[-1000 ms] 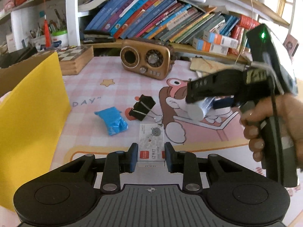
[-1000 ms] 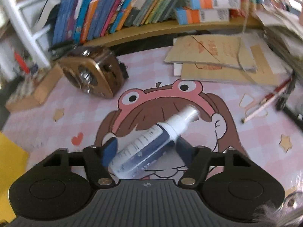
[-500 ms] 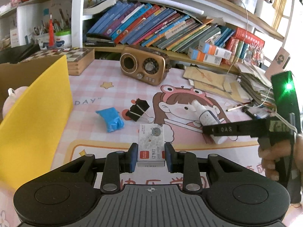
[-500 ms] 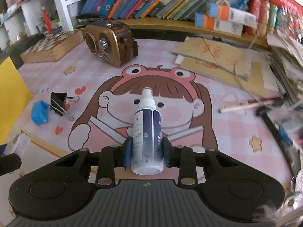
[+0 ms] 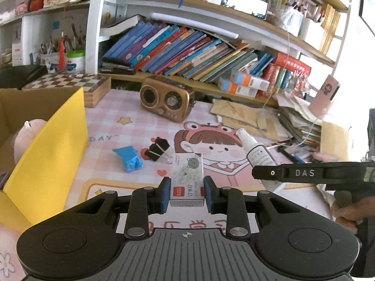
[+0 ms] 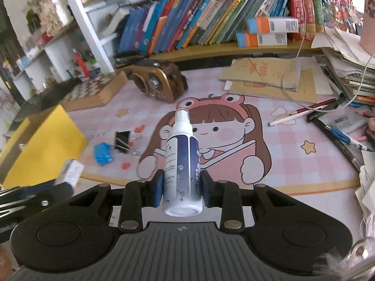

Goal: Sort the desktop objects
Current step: 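Lift and carry the spray bottle and card box toward the yellow box with both tools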

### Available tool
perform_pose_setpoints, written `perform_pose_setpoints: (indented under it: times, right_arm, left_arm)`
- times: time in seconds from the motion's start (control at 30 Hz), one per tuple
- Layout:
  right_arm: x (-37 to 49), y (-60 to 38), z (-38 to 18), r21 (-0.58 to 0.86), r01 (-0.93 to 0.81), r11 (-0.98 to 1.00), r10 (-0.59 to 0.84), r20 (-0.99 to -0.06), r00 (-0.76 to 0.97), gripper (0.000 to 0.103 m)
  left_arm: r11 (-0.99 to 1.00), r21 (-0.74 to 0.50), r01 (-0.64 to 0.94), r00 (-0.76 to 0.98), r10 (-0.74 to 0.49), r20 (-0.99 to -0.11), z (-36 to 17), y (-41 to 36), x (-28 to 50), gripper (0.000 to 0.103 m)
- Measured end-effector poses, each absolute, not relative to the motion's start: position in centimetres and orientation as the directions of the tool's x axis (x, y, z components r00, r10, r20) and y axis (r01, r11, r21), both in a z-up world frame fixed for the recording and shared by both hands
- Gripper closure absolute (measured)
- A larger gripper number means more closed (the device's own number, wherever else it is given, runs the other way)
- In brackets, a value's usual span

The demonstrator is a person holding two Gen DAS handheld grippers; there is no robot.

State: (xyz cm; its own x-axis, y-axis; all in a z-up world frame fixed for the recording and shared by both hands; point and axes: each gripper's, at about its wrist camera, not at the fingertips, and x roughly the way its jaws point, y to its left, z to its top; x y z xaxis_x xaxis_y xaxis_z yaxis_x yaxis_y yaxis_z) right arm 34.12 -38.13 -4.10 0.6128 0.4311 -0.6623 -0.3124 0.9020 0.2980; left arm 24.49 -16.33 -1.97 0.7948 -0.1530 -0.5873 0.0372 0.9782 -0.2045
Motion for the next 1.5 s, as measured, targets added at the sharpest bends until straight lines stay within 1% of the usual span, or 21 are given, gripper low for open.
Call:
perform_pose_setpoints:
  times: [0.1,0.3,0.53,0.83,1.5]
  right_arm:
    - [32.9,-38.5,-3.3,0.333,-0.314,0.889,0.458,-0.648,0.608,0.073]
    - [30.3,-38.4,-2.1,0.336,-0.327,0.884,0.468,-0.638,0.611,0.073]
    - [26.9,-37.4,-1.7,0.309,-0.302,0.902,0.432,-0.653,0.622,0.073]
    - [22.5,-34.3,-1.9,0.307,-0.301,0.903,0.43,-0.675,0.6,0.073]
    - [11.9,-25.8,-0.7,0.302,-0.339,0.891,0.452,-0.651,0.61,0.073]
  left_arm:
    - [0.975,-0.216,0.051,0.802,-0.169,-0.573,-1.5,-16.3,23.7,0.074]
    - [0.972,-0.217,0.089,0.807,-0.198,-0.557,-0.8,-15.9,22.0,0.074]
    - [0.966,-0.217,0.137,0.806,-0.237,-0.543,-0.5,-15.0,19.8,0.074]
    - [0.967,-0.206,0.153,0.811,-0.242,-0.533,-0.1,-12.2,16.1,0.074]
    - [0.967,-0.21,0.145,0.825,-0.236,-0.514,0.5,-4.6,6.6,0.074]
